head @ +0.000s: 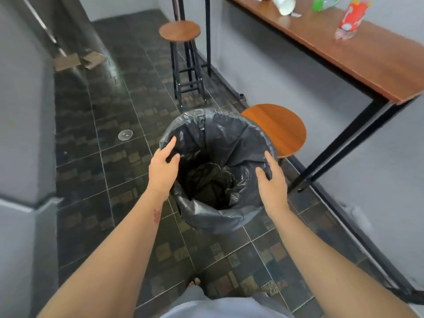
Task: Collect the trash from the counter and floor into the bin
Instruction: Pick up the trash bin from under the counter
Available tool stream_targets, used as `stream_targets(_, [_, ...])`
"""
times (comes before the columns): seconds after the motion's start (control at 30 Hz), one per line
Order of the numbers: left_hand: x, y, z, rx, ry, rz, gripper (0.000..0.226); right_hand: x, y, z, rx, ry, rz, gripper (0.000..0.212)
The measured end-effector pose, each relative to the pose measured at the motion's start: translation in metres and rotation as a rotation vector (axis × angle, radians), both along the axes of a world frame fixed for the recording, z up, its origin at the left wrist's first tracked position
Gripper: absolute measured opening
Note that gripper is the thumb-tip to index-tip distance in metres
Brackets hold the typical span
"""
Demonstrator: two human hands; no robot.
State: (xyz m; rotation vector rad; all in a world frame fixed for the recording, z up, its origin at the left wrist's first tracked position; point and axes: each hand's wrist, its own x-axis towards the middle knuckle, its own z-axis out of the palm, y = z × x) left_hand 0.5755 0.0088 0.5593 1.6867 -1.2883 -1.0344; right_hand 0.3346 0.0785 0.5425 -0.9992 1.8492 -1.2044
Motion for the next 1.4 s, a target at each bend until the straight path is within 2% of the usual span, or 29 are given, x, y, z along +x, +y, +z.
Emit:
stream_targets(0.2, [0.066,-0.074,0.006,-0.041,0.071,0.023,0.051,0.061,-0.078,0.013,-0.016,-0.026,0.038,0.05])
stream_targets(0.37, [0.075,-0.15,0.009,-0.052,0.154,0.029,0.052,0.073,-0.156,0.024,-0.048,0.006,0.003,0.05])
stream_targets(0.7, [0.035,-0.323,0.022,-0.045,0.178,-0.077,0.053,0.048,-0.31,0.034,-0.061,-0.011,-0.156,0.048])
stream_targets(0.97, [-0.01,-0.436,0.041,0.049,0.253,-0.202,0.052,0.025,-0.384,0.045,-0.038,0.002,-0.326,0.047])
stream_targets(1.23, [-0.053,-0.552,0.033,0.151,0.244,-0.441,0.051,0.031,-0.444,0.043,-0.022,-0.044,-0.643,0.049])
stream_targets(1.4, [-0.076,-0.616,0.034,0.149,0.225,-0.617,0.05,0.04,-0.473,0.043,0.026,-0.01,-0.761,0.051])
